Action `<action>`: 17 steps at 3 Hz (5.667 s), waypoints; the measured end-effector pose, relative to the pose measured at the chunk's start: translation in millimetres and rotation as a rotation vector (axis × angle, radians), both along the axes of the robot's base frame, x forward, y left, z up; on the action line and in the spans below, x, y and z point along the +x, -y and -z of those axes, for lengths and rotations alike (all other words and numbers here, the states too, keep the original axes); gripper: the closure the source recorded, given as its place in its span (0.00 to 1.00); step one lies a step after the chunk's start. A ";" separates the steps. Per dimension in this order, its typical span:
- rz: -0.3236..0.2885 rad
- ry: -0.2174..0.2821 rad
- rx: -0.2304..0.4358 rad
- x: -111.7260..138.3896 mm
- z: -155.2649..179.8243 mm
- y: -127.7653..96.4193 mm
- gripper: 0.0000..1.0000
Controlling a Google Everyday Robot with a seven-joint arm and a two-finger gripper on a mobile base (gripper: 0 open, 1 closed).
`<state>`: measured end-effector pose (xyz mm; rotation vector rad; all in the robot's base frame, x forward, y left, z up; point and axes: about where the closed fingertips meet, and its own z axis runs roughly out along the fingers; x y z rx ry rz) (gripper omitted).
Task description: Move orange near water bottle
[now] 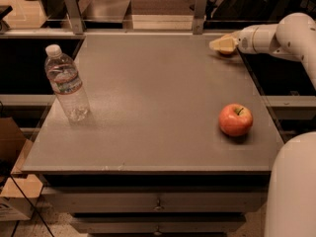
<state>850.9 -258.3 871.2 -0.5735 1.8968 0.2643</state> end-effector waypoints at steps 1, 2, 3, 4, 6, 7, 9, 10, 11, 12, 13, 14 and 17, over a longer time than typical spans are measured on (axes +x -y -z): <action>-0.016 0.005 -0.004 -3.0 -3.7 -1.9 0.64; -0.051 0.001 -0.004 -9.2 -2.4 -10.7 0.87; -0.118 0.028 -0.015 -20.1 -22.6 -35.9 1.00; -0.247 0.139 -0.059 -49.2 -82.3 -82.7 1.00; -0.348 0.133 -0.125 -72.9 -80.1 -106.7 1.00; -0.499 0.128 -0.198 -120.9 -75.6 -141.1 1.00; -0.782 0.083 -0.184 -225.7 -34.6 -222.8 1.00; -0.804 0.075 -0.174 -231.8 -28.9 -232.9 1.00; -0.878 0.094 -0.202 -240.8 -35.5 -257.6 1.00; -0.999 0.106 -0.234 -259.5 -37.9 -294.5 1.00; -1.109 0.102 -0.235 -278.8 -31.2 -329.1 1.00; -1.189 0.098 -0.210 -296.0 -17.4 -361.7 0.83; -1.242 0.086 -0.152 -309.6 7.9 -387.3 0.13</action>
Offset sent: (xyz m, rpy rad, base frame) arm -0.0205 0.0151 0.0055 -0.0065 -0.0032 0.0879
